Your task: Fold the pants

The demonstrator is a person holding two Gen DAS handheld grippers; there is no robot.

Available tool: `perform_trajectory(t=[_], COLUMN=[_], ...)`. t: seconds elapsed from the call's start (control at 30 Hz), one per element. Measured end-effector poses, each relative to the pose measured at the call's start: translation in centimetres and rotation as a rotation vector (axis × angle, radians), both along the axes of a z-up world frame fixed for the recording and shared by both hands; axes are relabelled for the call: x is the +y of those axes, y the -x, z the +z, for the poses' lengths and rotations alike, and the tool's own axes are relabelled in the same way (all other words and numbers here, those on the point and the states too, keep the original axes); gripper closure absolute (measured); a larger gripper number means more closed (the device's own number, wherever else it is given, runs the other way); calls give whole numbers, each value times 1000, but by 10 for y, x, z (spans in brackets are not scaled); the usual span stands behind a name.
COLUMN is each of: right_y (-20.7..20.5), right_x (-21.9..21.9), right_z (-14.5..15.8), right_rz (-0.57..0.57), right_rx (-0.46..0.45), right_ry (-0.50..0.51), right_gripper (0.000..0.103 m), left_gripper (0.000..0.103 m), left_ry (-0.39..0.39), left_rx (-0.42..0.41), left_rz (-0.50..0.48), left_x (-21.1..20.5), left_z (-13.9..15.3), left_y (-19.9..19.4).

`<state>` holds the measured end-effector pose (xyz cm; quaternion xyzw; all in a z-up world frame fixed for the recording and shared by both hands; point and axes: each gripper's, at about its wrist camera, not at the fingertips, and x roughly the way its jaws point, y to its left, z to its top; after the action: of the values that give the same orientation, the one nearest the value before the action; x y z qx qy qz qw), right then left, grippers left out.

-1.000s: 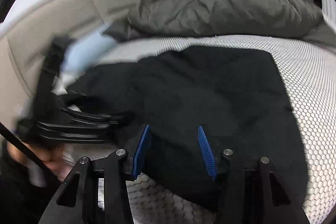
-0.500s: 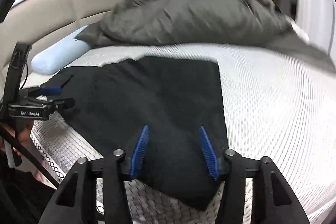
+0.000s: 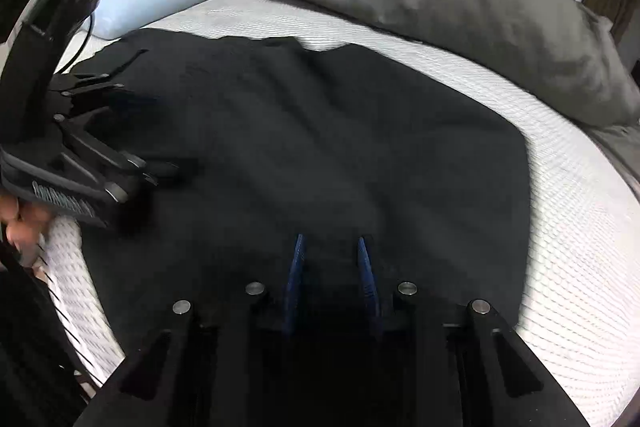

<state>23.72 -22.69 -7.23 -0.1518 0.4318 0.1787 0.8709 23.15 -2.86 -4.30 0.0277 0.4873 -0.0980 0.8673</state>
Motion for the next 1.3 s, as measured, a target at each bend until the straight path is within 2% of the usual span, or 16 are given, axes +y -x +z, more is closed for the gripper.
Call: perform_trajectory(t=[0.07,0.2,0.27,0.33,0.4,0.57,0.6,0.67,0.7,0.77,0.87,0.97,1.03,1.17,1.23,1.3], right_y=[-3,2,13,13,5,-34,-43,-48,-52,-56,-56,-55,-44,-34,-35,-41], right_x=[-36,-58,-58,-53,-43,-2,11,20,13,-6,-31,-54,-58,-57,-51,-43], right_z=[1,10,20,32,39,36,27,12,4,8,14,13,21,37,47,52], right_rz=[-84,-61,-43,-25,0,97,123,116,88,57,-34,-76,-62,-38,-11,17], right_rx=[-10,-14,-50,-86,-100,-53,-32,-27,-11,11,-44,-1,-28,-119,-138,-126], right_ry=[-8,-100,-124,-143,-147,-121,-51,59,71,13,60,-43,-102,-139,-172,-174], right_gripper=[76,75,71,52,49,49,49,49,49,49,44,43,43,43,43,43], left_gripper=[9,10,11,10,10,12,11,10,10,10,10,11,12,12,13,16], left_ry=[-2,9,23,43,21,-124,-90,57,103,143,125,119,119,66,53,48], left_rx=[-4,-10,-75,-148,-173,-27,-6,43,54,59,50,45,-3,-128,-100,-31], left_rz=[2,34,47,51,45,73,80,129,140,138,142,163,168,211,230,236], left_x=[1,1,2,2,-5,-12,-6,18,27,36,35,33,30,26,28,30], left_z=[1,15,37,55,60,15,9,2,1,0,0,10,27,52,46,29], left_y=[1,5,13,14,-1,-66,-71,-78,-80,-82,-82,-81,-77,-79,-92,-105])
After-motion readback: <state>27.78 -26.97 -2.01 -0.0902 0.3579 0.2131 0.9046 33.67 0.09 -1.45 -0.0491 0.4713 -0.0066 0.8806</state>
